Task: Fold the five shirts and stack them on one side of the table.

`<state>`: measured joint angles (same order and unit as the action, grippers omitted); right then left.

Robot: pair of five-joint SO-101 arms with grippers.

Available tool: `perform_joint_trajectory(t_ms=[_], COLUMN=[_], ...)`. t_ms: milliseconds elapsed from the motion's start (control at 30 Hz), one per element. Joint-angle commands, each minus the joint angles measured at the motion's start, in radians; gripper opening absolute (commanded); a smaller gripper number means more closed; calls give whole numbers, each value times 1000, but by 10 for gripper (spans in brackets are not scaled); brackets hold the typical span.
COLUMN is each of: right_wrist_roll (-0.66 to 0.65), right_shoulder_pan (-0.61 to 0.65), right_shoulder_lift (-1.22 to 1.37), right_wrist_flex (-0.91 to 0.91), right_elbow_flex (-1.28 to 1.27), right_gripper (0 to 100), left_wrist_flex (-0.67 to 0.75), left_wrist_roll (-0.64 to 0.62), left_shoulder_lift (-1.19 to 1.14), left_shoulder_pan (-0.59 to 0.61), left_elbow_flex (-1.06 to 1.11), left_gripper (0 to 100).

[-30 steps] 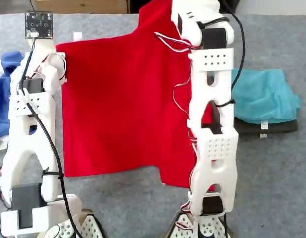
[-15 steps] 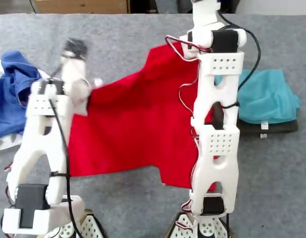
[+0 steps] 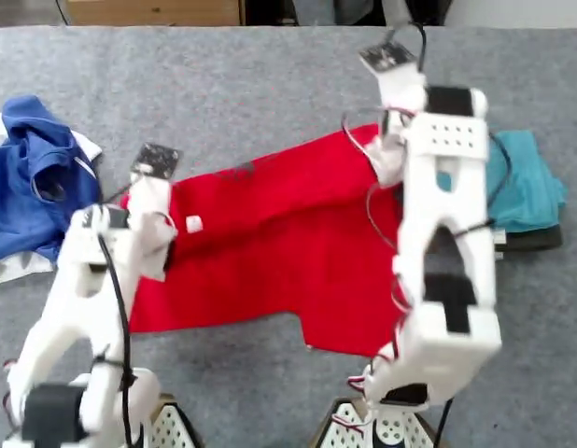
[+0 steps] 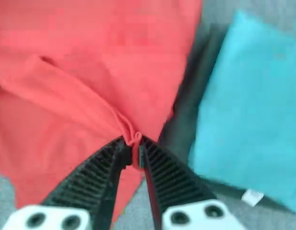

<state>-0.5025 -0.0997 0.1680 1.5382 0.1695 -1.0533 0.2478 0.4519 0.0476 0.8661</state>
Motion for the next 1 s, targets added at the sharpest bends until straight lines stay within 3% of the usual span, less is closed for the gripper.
perform_joint_trajectory(t_ms=[0,167,367,667,967], right_wrist_roll=[-75,-138,-170,-253,-284], right_shoulder_pan=[-32,-31,-58,-187,-184], right_shoulder_lift=[-193,-395,-545,-602,-602], right_wrist_flex=[-74,-186,-199,-172,-167], right_elbow_flex=[-245,-555,-769,-826,-834], right_gripper=[14,14,14,14,14], left_wrist_flex=[12,5,-51,-114,-150], left_wrist_roll=[0,0,8,190,310], left_shoulder_lift=[143,304,416,450,451], left_shoulder_pan=[-42,-2,35,38,189], left_elbow_flex=[97,202,265,292,289], left_gripper=[29,29,29,29,29])
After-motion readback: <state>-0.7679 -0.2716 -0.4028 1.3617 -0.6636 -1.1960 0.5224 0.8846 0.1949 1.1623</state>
